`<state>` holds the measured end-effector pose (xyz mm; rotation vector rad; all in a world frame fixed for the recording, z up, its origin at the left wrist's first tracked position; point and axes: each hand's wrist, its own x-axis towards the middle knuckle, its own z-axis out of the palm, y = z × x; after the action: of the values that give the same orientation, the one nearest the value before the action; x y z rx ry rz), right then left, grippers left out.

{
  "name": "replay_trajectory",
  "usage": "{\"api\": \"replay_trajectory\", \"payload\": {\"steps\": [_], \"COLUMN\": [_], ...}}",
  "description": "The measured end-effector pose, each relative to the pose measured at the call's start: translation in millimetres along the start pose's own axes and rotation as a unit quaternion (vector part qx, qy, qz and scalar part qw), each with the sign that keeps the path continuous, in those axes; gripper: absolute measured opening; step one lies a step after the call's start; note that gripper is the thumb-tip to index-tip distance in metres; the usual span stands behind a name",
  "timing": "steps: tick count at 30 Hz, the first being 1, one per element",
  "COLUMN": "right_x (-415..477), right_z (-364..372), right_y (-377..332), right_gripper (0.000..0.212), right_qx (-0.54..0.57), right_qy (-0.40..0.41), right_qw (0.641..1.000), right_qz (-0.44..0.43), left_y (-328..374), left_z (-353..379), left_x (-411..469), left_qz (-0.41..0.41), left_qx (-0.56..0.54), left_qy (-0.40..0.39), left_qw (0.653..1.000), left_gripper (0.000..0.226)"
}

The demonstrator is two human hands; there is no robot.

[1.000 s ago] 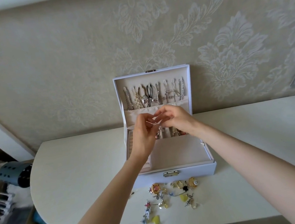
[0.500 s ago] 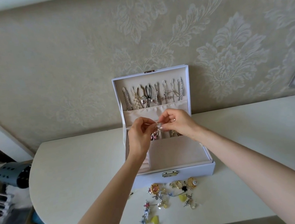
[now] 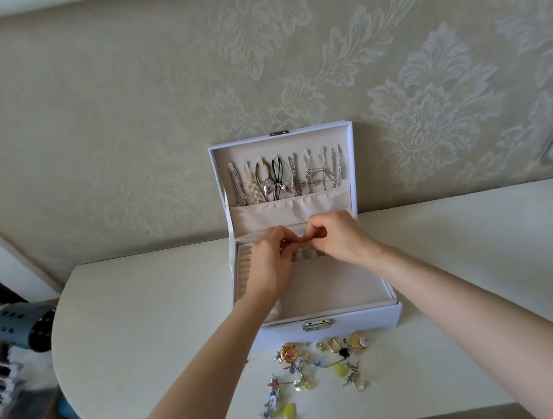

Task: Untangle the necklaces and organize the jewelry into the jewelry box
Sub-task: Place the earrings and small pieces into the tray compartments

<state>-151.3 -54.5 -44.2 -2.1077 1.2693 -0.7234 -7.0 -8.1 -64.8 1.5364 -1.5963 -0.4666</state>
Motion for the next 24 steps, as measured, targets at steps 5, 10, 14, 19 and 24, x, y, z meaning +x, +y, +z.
{"api": "replay_trajectory", "payload": {"steps": [5, 10, 14, 19, 24], "right_x": [-3, -2, -2, -1, -2], "right_z": [2, 4, 7, 13, 11], "right_y": [0, 0, -2, 1, -1], "right_gripper": [0.013, 0.013, 0.012, 0.018, 0.020], "right_qx": [-0.046, -0.066, -0.095, -0.127, -0.167], "right_qy": [-0.003, -0.011, -0.015, -0.008, 0.000], "right_qw": [0.999, 0.998, 0.995, 0.991, 0.984], "right_qz": [-0.014, -0.015, -0.017, -0.039, -0.065], "left_y": [-6, -12, -16, -19, -19], "left_z": [-1, -10, -10, -4, -3], "left_x": [0, -3, -5, -10, -11], "left_qz": [0.050, 0.052, 0.072, 0.131, 0.147], "left_qx": [0.105, 0.149, 0.168, 0.225, 0.251], "left_qy": [0.002, 0.080, 0.093, 0.073, 0.071], "left_qw": [0.993, 0.984, 0.979, 0.963, 0.954], "left_gripper": [0.005, 0.017, 0.031, 0.039, 0.044]}}
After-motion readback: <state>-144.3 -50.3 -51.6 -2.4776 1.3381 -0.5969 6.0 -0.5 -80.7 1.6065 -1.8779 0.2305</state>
